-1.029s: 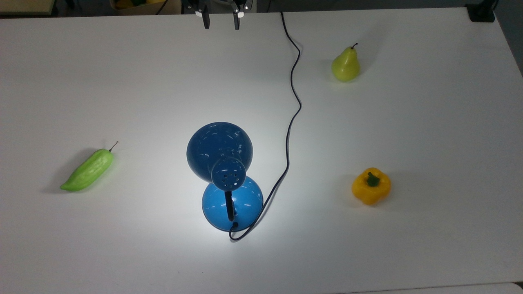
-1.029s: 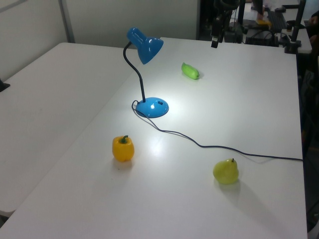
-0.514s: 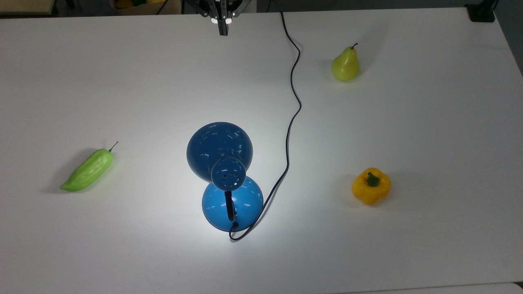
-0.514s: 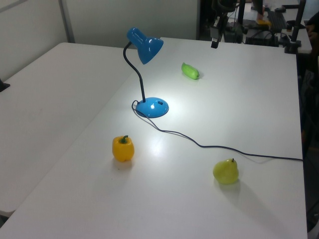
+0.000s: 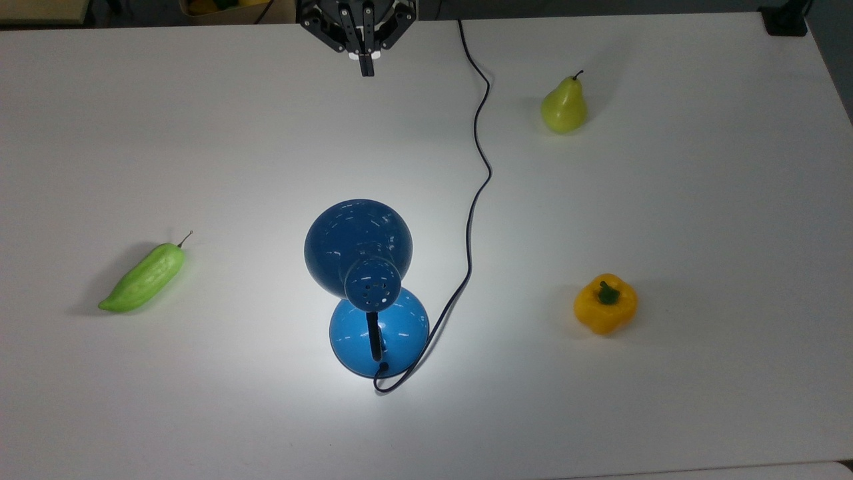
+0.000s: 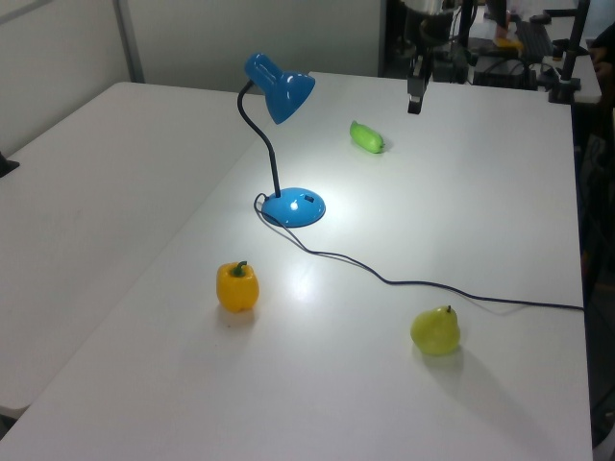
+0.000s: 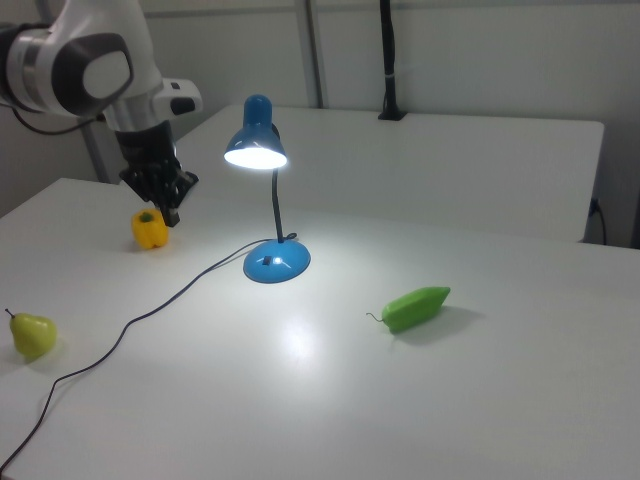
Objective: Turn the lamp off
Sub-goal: 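Lower the gripper down to the switch on the lamp base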
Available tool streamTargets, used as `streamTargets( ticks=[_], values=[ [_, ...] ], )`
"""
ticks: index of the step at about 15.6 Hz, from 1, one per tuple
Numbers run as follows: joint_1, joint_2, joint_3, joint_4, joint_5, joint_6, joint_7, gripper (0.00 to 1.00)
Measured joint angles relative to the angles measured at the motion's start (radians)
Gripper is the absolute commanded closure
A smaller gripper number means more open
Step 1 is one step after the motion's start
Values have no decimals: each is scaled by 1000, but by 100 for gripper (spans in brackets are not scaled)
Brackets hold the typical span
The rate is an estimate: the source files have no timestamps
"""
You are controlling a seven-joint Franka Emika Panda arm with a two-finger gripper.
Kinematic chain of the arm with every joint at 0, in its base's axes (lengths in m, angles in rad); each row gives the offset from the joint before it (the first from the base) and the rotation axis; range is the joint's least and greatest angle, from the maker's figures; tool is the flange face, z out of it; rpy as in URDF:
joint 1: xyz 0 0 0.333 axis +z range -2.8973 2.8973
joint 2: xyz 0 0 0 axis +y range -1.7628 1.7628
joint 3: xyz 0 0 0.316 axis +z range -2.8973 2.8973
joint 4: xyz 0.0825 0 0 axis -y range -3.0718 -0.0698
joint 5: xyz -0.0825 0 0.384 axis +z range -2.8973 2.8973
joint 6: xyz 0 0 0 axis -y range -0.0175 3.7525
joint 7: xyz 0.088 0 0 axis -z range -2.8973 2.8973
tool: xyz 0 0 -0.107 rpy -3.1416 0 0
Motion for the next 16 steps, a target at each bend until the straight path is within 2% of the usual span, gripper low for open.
streamTargets(
  ticks=[4, 9, 16],
  values=[
    [-11, 60, -1, -31, -7, 108, -24, 100],
    [-14, 132, -3, -82, -16, 339, -27, 100],
    [-12, 223, -2, -91, -16, 568, -26, 100]
  ],
)
